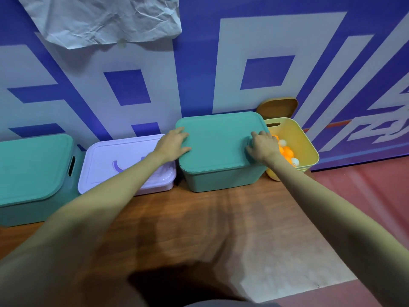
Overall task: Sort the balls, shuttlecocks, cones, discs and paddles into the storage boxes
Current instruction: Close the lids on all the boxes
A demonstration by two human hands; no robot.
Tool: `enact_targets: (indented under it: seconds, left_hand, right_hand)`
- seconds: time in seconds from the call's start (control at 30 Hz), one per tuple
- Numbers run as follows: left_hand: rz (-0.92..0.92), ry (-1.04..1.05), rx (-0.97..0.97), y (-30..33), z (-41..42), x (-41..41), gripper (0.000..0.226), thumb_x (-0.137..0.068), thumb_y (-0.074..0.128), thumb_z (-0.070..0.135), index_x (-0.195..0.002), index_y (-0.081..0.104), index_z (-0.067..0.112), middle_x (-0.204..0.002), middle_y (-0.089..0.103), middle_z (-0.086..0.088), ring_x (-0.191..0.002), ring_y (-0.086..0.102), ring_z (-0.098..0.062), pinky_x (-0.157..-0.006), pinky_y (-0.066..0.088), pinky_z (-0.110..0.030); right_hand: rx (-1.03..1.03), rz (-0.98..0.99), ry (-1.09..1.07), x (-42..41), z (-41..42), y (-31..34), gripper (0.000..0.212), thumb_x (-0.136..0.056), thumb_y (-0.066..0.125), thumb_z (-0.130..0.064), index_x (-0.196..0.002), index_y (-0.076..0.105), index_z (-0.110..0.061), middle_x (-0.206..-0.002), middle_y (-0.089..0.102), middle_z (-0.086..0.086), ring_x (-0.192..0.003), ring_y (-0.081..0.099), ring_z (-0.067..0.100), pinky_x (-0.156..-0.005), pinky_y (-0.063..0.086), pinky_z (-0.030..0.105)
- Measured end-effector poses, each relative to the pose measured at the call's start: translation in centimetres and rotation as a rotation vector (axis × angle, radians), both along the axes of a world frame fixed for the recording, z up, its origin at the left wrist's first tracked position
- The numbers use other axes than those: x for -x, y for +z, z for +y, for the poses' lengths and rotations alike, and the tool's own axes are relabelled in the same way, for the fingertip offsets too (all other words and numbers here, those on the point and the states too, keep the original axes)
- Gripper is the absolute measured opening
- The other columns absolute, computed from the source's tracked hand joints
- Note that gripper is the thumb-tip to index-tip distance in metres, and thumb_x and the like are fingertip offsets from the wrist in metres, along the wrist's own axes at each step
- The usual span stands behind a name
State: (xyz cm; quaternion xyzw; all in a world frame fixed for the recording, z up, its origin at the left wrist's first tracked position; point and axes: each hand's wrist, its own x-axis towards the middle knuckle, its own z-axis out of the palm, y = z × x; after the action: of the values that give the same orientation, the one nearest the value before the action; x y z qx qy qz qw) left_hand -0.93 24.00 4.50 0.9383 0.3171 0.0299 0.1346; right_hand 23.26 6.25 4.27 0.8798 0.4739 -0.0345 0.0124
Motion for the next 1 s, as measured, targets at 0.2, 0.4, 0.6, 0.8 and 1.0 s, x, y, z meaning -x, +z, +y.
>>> enact_targets:
  seconds: [0.2, 0.4, 0.6, 0.8, 1.0]
  left_hand:
    - [0.097, -0.029, 0.121, -0.5, 4.8, -1.3, 0.102, -0.075, 0.075, 0.050, -0.151, 0.023, 0.008, -0.161, 0.008, -0.011, -0.148, 0.014, -0.025, -0.114, 0.025, -0.039]
    - [0.184, -0.087, 0.167, -1.0, 6.7, -2.0, 0.105, -0.071, 0.075, 0.056, -0.150, 0.021, 0.011, -0.161, 0.014, -0.009, -0.140, 0.032, -0.032, -0.106, 0.037, -0.043]
    - [0.142, -0.112, 0.172, -1.3, 7.1, -1.6, 0.102, -0.072, 0.073, 0.057, -0.151, 0.023, 0.016, -0.161, 0.015, -0.005, -0.140, 0.033, -0.030, -0.105, 0.039, -0.043]
    - [0.363, -0.076, 0.037, -0.4, 6.4, -2.6, 0.107, -0.074, 0.068, 0.062, -0.150, 0.020, 0.005, -0.161, 0.011, -0.011, -0.147, 0.015, -0.029, -0.113, 0.029, -0.050]
    - [0.505, 0.014, -0.031, 1.7, 4.1, -6.0, 0.093, -0.074, 0.080, 0.040, -0.146, 0.030, 0.009, -0.161, 0.000, -0.011, -0.148, 0.003, -0.035, -0.116, 0.016, -0.053]
  right_hand:
    - [0.125, 0.203, 0.038, -3.1, 4.6, -0.8, 0.069, -0.096, 0.038, -0.053, -0.152, 0.011, -0.023, -0.158, 0.009, 0.018, -0.145, 0.012, 0.038, -0.119, 0.012, 0.047]
    - [0.226, 0.047, -0.017, -2.8, 6.3, -1.7, 0.063, -0.096, 0.025, -0.057, -0.151, 0.013, -0.028, -0.154, 0.023, 0.012, -0.137, 0.025, 0.042, -0.114, 0.023, 0.047]
    - [0.218, 0.028, -0.038, -2.2, 6.6, -1.3, 0.062, -0.095, 0.027, -0.059, -0.149, 0.016, -0.032, -0.153, 0.025, 0.007, -0.134, 0.026, 0.045, -0.109, 0.030, 0.049]
    - [0.235, 0.014, -0.015, -2.0, 6.3, -0.9, 0.063, -0.095, 0.027, -0.060, -0.149, 0.016, -0.031, -0.152, 0.026, 0.009, -0.134, 0.027, 0.046, -0.109, 0.030, 0.049]
    - [0.062, 0.232, 0.108, -3.7, 4.8, 0.2, 0.064, -0.092, 0.050, -0.043, -0.146, 0.032, -0.014, -0.145, 0.039, 0.016, -0.132, 0.037, 0.032, -0.112, 0.023, 0.038]
